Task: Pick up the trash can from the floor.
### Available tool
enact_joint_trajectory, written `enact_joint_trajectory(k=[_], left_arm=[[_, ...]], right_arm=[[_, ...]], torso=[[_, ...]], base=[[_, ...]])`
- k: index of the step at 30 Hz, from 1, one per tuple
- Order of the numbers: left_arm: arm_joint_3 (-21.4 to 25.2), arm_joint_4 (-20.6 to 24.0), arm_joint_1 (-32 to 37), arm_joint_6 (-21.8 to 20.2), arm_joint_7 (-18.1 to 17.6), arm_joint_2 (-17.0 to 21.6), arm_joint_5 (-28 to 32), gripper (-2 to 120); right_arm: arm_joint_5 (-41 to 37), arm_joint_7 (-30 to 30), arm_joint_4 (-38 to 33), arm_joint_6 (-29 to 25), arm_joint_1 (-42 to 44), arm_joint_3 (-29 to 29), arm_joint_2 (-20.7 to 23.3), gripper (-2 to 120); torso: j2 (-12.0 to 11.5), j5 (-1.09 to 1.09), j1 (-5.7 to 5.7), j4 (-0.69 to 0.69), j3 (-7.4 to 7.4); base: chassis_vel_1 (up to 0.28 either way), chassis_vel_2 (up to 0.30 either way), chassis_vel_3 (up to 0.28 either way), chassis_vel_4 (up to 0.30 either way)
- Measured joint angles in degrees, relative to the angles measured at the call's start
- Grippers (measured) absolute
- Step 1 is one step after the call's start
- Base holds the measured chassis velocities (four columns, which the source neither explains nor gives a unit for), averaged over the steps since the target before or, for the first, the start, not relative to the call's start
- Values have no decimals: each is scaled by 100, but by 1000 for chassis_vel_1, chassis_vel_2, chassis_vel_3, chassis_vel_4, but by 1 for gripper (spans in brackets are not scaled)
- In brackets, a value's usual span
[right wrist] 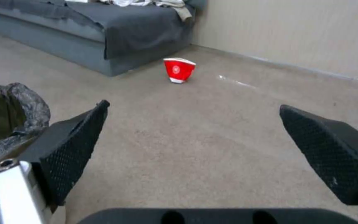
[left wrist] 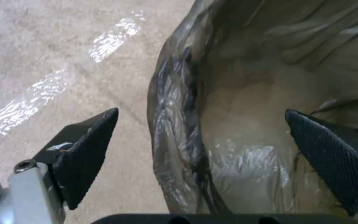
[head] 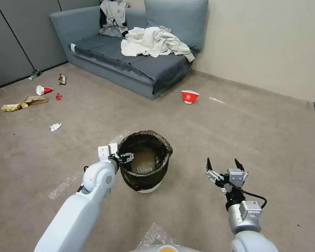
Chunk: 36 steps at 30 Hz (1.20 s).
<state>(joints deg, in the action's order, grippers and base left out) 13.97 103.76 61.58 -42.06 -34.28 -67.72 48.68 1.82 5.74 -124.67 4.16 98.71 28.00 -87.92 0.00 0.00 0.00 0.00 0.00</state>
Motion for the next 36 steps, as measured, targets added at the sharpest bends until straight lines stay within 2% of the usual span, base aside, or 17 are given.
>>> enact_joint_trajectory(k=[6,9,10,13,14,18,20,22,24,28,30,31,33,36], left_arm=[[-59,-78,-58,-12,-278,-45,206,100],[-74,-139,-83,-12,-379,-84,264,89],[-74,-139,-83,-12,-379,-84,264,89],[-78,-180,-99,-8,-453,-115,349,76],[-78,-180,-99,-8,-453,-115,349,76],[-77,-213,-105,2,-535,-158,446,55],[-77,-215,-105,3,-539,-160,447,54],[-76,-217,-102,6,-554,-163,449,43],[-75,-217,-101,6,-558,-163,449,40],[-73,-216,-105,8,-570,-158,449,19],[-73,-216,-105,8,-570,-157,449,19],[-64,-217,-106,9,-569,-150,447,10],[-54,-213,-104,13,-548,-144,447,7],[-22,-54,-36,79,-307,-87,453,1]], right_arm=[[38,2,0,0,21,-6,-12,100],[53,4,0,0,16,-2,1,100],[53,4,0,0,16,-2,1,100],[55,4,-2,4,6,-13,6,100],[55,4,-2,4,6,-13,6,100],[79,-1,-4,3,17,-35,1,100],[83,-1,-4,2,19,-36,-1,100],[92,-1,-7,1,21,-37,-6,100],[95,-2,-8,0,21,-39,-9,100],[150,-3,2,-5,17,-65,-46,100],[152,-3,2,-5,18,-68,-49,100],[163,-3,2,-6,23,-74,-59,100],[167,-3,2,-7,23,-74,-62,100],[173,-3,2,-7,22,-71,-59,100]], torso=[[0,0,0,0,0],[0,1,0,0,0],[0,1,0,0,0],[1,3,0,1,-1],[1,3,0,1,-1],[1,3,-1,1,-1],[1,3,-1,1,-1],[0,2,0,1,-1],[1,1,-1,1,-1],[0,0,0,1,-1],[1,0,0,1,-1],[0,0,-1,1,-1],[0,-1,0,1,-1],[0,-6,0,-2,1]], base=[[0,0,0,0],[0,0,0,0],[0,0,0,0],[0,0,0,0],[0,0,0,0],[0,0,0,0],[0,0,0,0],[0,0,0,0],[0,0,0,0],[0,0,0,0],[0,0,0,0],[0,0,0,0],[0,0,0,0],[0,0,0,0]])
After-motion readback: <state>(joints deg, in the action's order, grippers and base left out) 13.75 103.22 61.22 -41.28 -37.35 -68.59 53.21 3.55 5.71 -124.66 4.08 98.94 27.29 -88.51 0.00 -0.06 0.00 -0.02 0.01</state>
